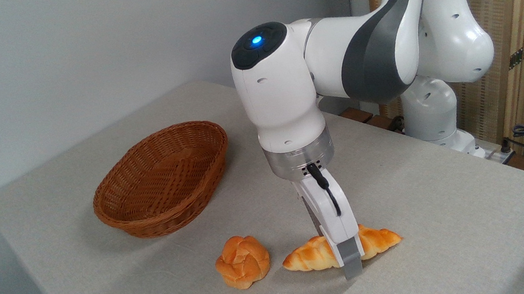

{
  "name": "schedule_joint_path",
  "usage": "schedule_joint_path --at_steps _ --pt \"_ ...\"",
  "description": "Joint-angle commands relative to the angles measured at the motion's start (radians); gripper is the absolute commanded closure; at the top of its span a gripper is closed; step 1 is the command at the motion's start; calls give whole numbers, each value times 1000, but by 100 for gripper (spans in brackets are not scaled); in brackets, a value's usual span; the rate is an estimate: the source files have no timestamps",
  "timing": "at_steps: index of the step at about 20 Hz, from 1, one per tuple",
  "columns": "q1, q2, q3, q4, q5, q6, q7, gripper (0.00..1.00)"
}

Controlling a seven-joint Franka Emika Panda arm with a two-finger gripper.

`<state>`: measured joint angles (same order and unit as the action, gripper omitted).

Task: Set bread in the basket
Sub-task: 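Lower the open gripper over the braided bread's middle and close, then lift the braided bread and carry it over the wicker basket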

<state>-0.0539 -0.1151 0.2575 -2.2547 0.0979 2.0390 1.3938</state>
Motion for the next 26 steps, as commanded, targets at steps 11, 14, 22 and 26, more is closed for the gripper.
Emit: schedule_joint_path --at_steps 11,14,22,26 --pt "-6 11 8 23 5 -14 24 80" --pt "-14 8 -26 168 -38 -219 11 79" --pt "-15 49 -323 366 -316 -278 -629 69" --pt "-17 124 -500 369 -331 -47 -918 28"
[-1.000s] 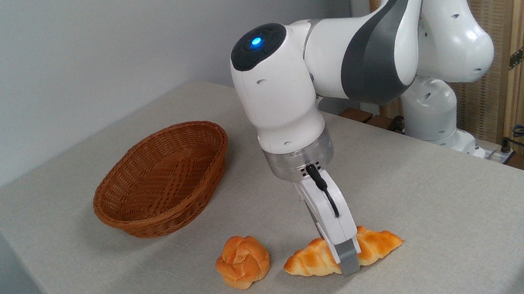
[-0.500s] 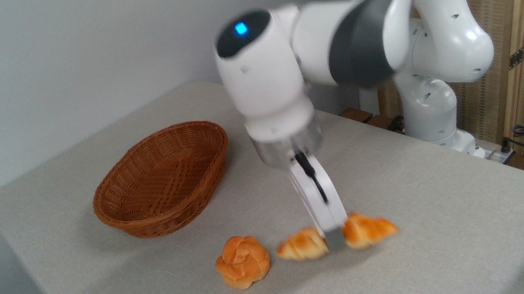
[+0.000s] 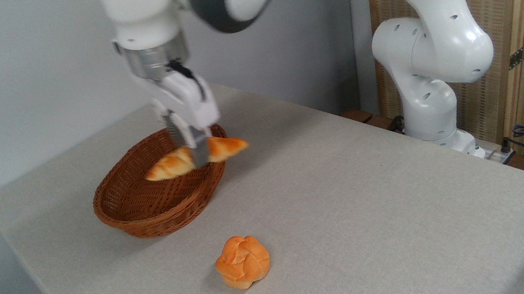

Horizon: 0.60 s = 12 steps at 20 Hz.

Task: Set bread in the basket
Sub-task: 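Lift the braided bread and carry it over the wicker basket, then lower the bread into the basket and open the gripper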

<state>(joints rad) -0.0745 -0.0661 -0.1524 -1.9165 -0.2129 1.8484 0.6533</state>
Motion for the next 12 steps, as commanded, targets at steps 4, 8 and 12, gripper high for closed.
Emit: schedule_joint_path --at_steps 4,8,12 --pt "-14 138 -159 24 -8 317 -293 0" --pt "-13 138 -157 20 -2 316 -284 0" --pt "-13 137 -154 19 12 307 -285 0"
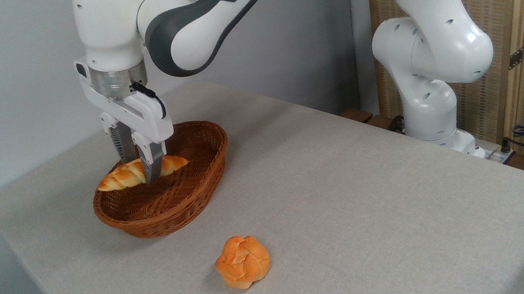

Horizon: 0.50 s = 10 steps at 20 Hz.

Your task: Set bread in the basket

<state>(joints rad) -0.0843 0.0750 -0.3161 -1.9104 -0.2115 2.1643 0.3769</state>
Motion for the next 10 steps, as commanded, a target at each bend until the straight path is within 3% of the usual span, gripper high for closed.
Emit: schedule_joint_path --at_steps 1,4,7,10 --pt "-2 -4 9 13 11 -9 -9 0" --pt "-2 -6 9 13 46 -12 -9 0" --pt "0 -43 20 16 118 -81 13 0" --pt "0 -103 95 43 155 -269 187 0"
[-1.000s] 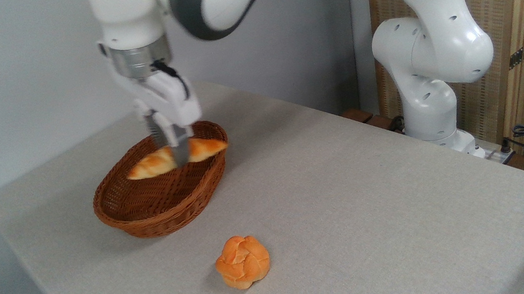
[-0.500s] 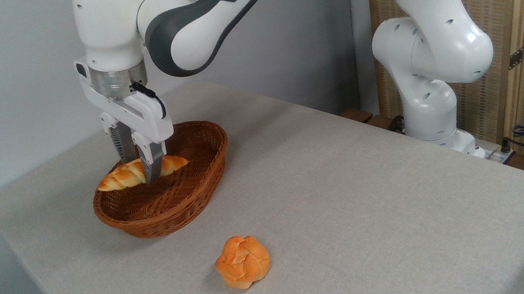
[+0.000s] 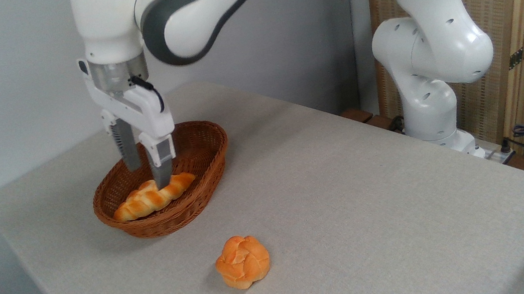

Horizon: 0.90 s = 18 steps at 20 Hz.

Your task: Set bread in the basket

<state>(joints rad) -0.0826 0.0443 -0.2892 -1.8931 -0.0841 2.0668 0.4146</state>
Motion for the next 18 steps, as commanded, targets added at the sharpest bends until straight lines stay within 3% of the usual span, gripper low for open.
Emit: schedule_joint_path --at_steps 1,5,8,10,18 --pt "-2 -72 94 66 30 -235 186 0" --pt "-8 -81 237 170 29 -394 318 0" --pt "-9 -110 327 196 27 -438 423 0" --pt "-9 -122 369 201 15 -448 426 0" --pt "0 -110 361 241 15 -451 411 0"
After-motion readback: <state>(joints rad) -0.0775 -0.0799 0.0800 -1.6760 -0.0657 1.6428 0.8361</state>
